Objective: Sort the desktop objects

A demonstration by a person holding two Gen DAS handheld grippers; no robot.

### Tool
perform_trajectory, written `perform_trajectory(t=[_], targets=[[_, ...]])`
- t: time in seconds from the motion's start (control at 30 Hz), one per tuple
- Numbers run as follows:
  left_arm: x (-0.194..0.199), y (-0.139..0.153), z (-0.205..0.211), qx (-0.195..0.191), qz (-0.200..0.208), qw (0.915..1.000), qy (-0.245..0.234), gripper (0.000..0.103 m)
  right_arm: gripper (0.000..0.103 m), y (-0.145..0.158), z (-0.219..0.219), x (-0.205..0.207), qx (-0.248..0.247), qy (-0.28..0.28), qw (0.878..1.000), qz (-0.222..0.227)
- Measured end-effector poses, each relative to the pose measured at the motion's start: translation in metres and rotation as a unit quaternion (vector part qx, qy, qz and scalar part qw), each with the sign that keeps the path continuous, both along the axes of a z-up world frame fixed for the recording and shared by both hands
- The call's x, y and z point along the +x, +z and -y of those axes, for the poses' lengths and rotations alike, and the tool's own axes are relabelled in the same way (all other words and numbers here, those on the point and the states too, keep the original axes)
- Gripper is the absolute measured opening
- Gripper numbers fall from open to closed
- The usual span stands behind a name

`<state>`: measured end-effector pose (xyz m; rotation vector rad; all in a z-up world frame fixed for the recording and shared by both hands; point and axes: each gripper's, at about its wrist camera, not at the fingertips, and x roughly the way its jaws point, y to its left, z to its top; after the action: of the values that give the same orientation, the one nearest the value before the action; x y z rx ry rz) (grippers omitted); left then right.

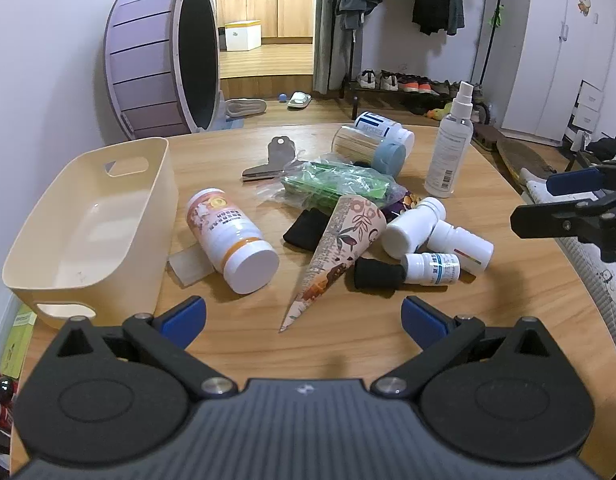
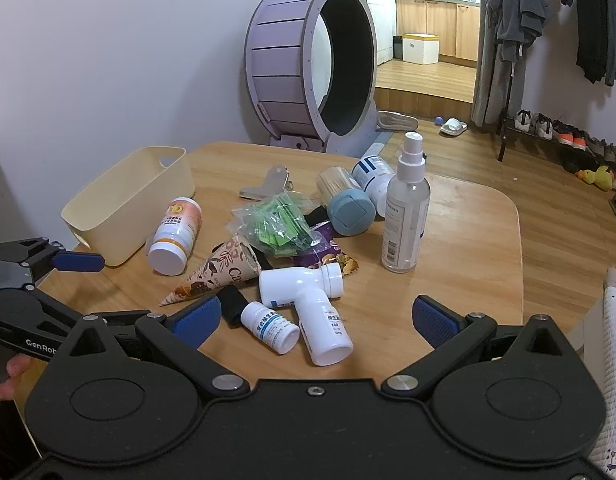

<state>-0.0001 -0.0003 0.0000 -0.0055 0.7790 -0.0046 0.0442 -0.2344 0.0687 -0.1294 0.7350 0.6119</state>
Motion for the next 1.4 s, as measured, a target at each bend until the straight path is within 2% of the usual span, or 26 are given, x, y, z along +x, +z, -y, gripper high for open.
perform_trajectory(t=[0.27, 0.63, 1.4], targets=[[-0.0016, 0.0004, 0.0033, 0.016, 0.01, 0.9998, 0.003, 0.103, 0.103, -0.0004, 0.0032, -0.0005, 0.006, -0.002, 1.0, -0.003], [-0.0004, 0.0019, -0.0014, 0.004, 0.008, 1.0, 0.002, 0.103, 0.103, 0.0018, 0.0002, 0.0012, 0.001, -0.002, 1.0, -0.001], [-0.0026, 0.0022, -0.0003, 0.016, 0.01, 0.9998, 0.002, 0.103, 0.103, 0.0007, 0.0043, 0.0007, 0.006, -0.003, 1.0, 0.002]])
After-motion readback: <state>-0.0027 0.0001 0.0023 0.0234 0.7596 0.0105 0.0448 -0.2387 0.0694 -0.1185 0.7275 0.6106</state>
